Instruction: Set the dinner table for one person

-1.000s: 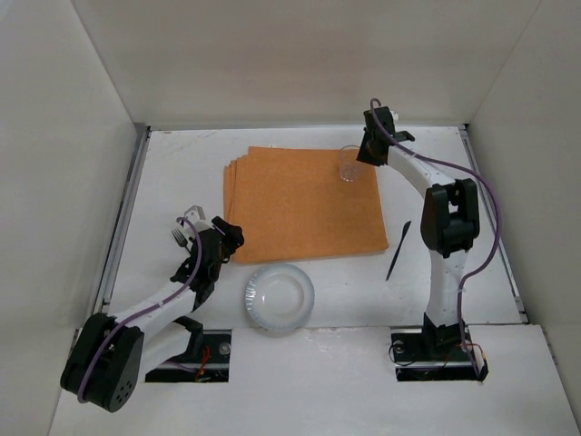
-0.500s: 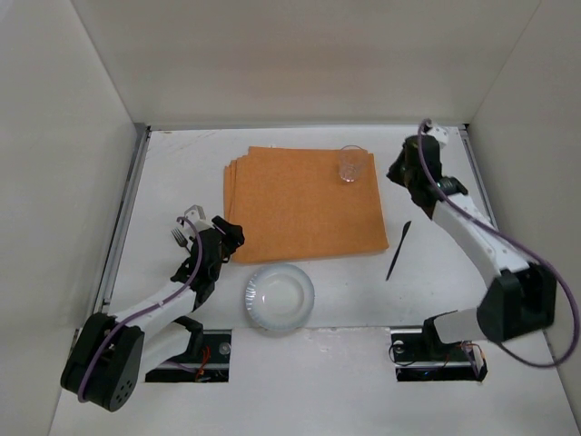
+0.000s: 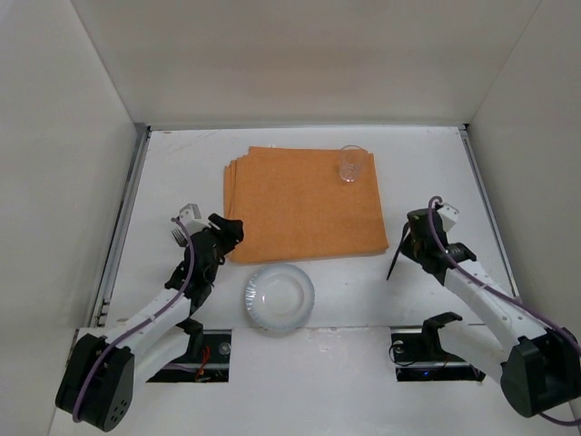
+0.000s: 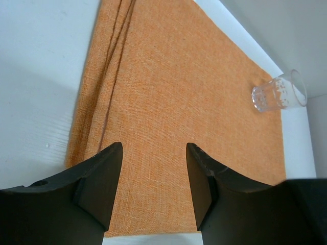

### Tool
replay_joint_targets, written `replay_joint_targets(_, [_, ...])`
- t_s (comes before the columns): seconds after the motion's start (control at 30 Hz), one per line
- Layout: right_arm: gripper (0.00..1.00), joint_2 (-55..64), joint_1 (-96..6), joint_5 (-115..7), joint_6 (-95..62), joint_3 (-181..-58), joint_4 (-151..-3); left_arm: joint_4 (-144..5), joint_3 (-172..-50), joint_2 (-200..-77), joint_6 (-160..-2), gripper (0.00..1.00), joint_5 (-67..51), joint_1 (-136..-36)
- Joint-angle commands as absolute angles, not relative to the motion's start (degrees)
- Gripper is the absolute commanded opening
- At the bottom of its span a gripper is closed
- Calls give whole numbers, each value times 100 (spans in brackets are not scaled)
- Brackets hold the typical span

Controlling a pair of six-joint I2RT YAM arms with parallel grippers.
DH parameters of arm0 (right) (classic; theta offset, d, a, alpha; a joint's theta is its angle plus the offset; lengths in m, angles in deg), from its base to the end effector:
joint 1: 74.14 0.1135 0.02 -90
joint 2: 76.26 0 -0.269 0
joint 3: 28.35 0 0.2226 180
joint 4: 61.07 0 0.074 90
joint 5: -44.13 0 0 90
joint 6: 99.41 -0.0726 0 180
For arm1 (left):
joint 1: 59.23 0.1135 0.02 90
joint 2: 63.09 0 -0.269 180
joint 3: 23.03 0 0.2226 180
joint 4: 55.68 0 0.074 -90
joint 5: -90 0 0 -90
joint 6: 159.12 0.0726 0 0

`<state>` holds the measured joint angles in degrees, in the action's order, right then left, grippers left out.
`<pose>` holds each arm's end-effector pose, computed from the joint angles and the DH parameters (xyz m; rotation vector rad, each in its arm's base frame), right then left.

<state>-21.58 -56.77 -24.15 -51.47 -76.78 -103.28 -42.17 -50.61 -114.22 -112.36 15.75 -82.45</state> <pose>0.1794 0.0280 0.2029 0.6649 2.2438 0.0499 0.1887 -0.0595 0.2089 -0.5089 1.7044 -0.6075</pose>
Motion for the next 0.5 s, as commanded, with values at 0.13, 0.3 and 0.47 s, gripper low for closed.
replay_joint_targets(0.13, [37, -1703, -5424, -2424, -5520, -7641, -10431, -4336, -4974, -10757, -11394, 51, 1459, -8168])
replay_joint_targets(0.3, [37, -1254, -5406, -2653, -5476, -7650, -10212, -4601, -4957, -10379, -11368, 51, 1450, -8045])
replay_joint_targets(0.47, [34, -736, -5397, -2688, -5432, -7659, -9992, -4636, -4957, -10352, -11420, 51, 1274, -7940])
